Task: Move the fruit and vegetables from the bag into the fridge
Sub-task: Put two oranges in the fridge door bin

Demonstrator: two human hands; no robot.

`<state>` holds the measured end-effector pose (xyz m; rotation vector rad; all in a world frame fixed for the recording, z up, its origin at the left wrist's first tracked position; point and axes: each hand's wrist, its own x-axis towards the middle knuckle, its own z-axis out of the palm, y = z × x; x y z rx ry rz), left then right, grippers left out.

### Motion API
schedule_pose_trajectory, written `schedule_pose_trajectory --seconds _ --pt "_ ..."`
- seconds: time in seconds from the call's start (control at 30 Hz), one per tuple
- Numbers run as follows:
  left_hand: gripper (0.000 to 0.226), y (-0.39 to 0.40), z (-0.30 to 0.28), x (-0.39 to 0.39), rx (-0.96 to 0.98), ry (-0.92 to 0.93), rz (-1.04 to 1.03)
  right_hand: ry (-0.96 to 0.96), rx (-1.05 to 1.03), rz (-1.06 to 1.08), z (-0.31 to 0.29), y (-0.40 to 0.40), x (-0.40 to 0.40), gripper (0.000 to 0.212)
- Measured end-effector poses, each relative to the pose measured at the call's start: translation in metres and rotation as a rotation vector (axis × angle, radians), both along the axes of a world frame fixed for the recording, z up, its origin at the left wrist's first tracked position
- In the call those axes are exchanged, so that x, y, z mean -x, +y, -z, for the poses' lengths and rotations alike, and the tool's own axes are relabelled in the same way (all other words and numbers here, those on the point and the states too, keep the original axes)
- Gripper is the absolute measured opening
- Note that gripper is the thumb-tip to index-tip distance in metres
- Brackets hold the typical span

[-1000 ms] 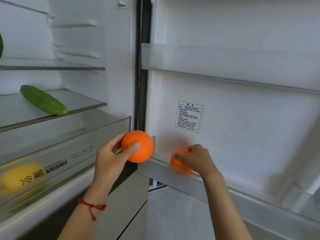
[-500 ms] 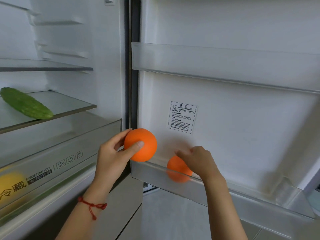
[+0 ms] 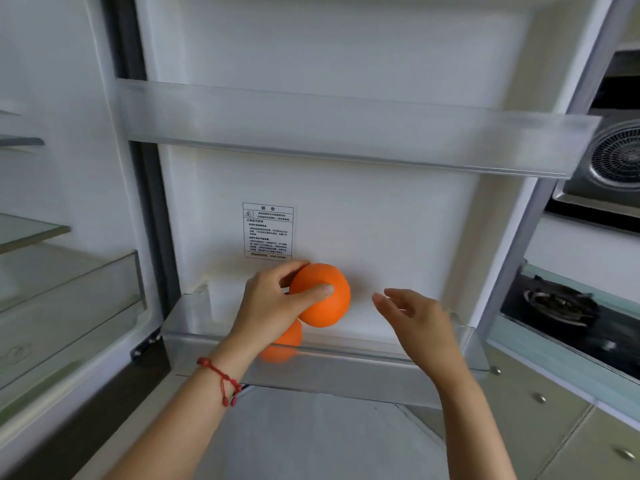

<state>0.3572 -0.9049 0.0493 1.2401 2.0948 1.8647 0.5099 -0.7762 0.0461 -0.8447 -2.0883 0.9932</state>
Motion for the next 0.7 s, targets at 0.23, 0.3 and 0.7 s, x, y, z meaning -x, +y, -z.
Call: schedule_pose_trajectory --seconds 0.23,0.3,0.7 --pt "0.056 0.05 -0.006 -0.023 0.279 0.161 0.076 0.103 -0.042 0.013 0.0 0.029 -0.039 0.032" --pt "0.049 0.059 -0.004 -0.026 0.363 0.192 0.079 0.123 -0.035 0.0 0.001 0.037 -0.044 0.032" --pt "0.034 0.066 0.007 -0.037 0.648 0.215 0.111 0.126 0.001 -0.104 0.008 0.055 -0.047 0.029"
